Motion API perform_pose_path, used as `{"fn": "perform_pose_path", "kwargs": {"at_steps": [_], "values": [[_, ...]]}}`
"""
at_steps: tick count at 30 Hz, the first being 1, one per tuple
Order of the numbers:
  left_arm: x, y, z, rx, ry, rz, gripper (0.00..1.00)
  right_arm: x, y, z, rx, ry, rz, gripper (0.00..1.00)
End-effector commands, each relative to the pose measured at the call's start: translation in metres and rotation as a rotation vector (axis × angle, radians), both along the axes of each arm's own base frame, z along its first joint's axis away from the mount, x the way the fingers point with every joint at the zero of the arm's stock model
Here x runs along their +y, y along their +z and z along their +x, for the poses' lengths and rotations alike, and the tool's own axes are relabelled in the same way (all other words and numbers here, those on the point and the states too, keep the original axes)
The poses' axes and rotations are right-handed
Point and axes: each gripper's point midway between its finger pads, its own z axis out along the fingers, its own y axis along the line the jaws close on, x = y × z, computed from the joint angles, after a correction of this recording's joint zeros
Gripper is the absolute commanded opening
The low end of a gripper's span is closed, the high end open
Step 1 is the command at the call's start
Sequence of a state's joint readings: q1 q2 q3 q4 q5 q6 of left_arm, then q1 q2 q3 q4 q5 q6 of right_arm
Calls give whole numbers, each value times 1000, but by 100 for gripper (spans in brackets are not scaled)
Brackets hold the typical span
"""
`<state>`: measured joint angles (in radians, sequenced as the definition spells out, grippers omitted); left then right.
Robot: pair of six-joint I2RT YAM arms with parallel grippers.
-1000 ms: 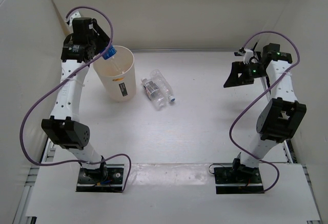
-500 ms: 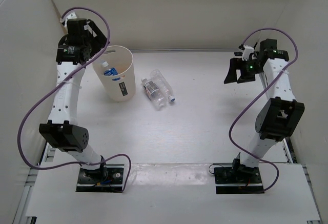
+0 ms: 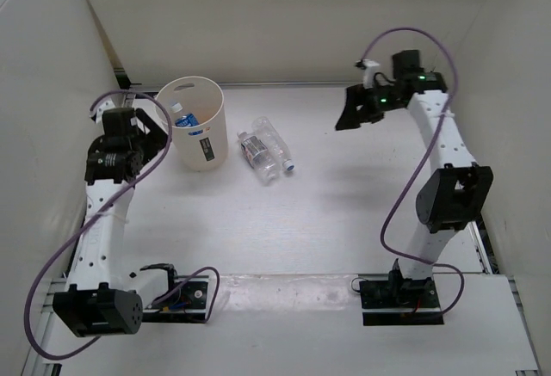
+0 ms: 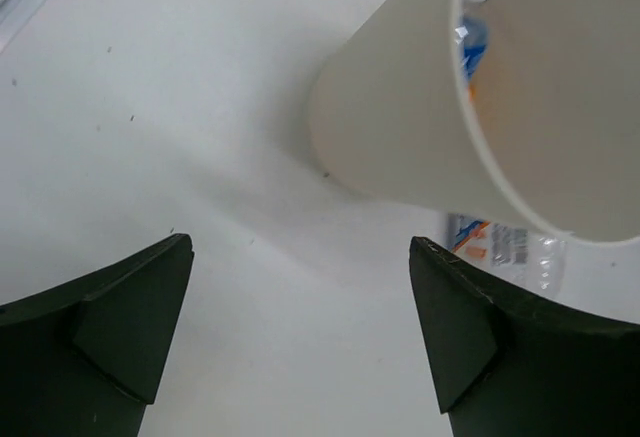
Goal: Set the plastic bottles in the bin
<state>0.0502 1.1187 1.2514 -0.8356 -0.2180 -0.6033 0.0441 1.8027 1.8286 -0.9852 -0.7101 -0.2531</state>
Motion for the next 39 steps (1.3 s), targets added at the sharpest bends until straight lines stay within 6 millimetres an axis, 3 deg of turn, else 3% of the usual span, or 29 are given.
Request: {"fn": "perform_pose_path", "kwargs": {"at_steps": [1, 3, 4, 6, 7, 11, 13, 14, 16, 17, 23, 27, 31, 33, 34, 35, 36, 39], "values": [[2, -9, -14, -13, -9, 0, 100, 40, -14, 0, -93, 137, -171, 90], [7, -17, -25, -6, -2, 10, 100, 53, -22, 0, -139, 225, -229, 90], [12, -18, -28, -2, 4, 21, 100, 72, -28, -10, -148, 288, -265, 90], [16, -30, -36, 16, 19, 10, 100, 84, -43, -6, -145, 330, -322, 90], [19, -32, -38, 15, 35, -4, 100, 99, -45, -11, -153, 366, -332, 90], [12, -55, -37, 26, 31, -120, 100, 121, -62, -2, -164, 397, -367, 90], [12, -62, -32, 16, 48, -164, 100, 138, -59, -2, -212, 432, -383, 90], [12, -70, -31, 25, 74, -193, 100, 142, -71, 1, -197, 439, -393, 90], [12, -76, -25, 14, 83, -212, 100, 153, -67, 8, -230, 432, -378, 90], [13, -76, -23, 11, 84, -216, 100, 158, -81, 12, -218, 435, -393, 90], [15, -97, -13, 92, 74, -262, 100, 167, -112, 25, -190, 416, -454, 90], [16, -98, -8, 105, 31, -239, 100, 177, -127, 26, -194, 423, -511, 90], [20, -93, -6, 81, -16, -176, 100, 185, -138, 36, -203, 403, -558, 90], [21, -89, -5, 74, -45, -140, 100, 188, -128, 48, -227, 372, -551, 90], [22, -89, -5, 72, -47, -138, 100, 188, -143, 52, -204, 370, -566, 90], [23, -89, -4, 75, -53, -130, 100, 187, -143, 52, -197, 370, -567, 90], [23, -90, -2, 77, -57, -133, 100, 188, -137, 64, -210, 346, -552, 90], [19, -97, 0, 85, -69, -152, 100, 189, -142, 70, -191, 338, -520, 88]]}}
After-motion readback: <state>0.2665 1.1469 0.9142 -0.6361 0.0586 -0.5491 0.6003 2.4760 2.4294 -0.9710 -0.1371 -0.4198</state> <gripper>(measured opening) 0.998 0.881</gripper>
